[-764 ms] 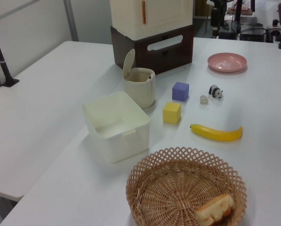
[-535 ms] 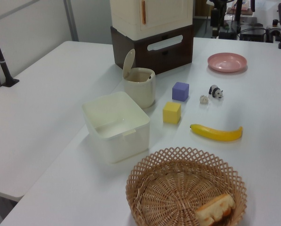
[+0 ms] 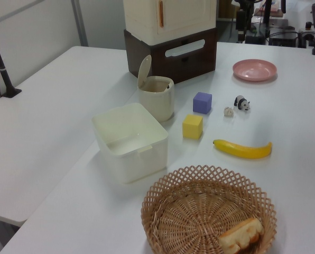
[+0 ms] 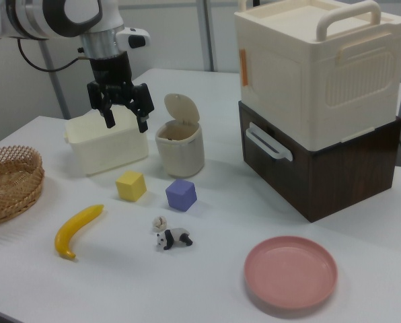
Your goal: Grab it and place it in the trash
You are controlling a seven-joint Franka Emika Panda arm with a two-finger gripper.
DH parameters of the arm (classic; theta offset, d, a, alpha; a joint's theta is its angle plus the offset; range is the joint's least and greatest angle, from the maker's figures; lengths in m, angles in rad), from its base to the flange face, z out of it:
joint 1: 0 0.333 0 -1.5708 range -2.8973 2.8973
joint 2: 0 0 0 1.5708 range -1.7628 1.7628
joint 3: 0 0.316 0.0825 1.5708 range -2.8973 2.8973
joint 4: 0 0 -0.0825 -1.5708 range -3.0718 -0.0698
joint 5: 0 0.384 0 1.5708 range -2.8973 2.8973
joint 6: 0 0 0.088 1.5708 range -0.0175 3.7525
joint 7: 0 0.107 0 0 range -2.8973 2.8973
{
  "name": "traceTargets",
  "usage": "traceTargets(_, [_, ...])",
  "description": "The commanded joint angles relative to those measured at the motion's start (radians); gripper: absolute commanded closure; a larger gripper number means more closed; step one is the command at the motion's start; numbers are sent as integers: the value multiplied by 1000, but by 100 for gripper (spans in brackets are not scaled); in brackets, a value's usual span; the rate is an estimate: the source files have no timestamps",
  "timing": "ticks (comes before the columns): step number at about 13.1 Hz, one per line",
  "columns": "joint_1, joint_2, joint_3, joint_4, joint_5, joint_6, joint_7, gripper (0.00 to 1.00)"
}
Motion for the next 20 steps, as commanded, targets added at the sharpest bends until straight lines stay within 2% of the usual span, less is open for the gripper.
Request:
traceTargets(1, [3, -8, -4, -13, 14, 2, -4, 0])
traceTargets(9, [3, 6, -4, -11, 15, 12, -8, 0])
traceTargets(15, [3, 31, -4, -8, 14, 17, -111, 0])
traceTargets(18, [11, 60, -2, -28, 14, 78, -189, 0])
traceTargets(20, [15, 58, 2, -92, 14, 168, -223, 0])
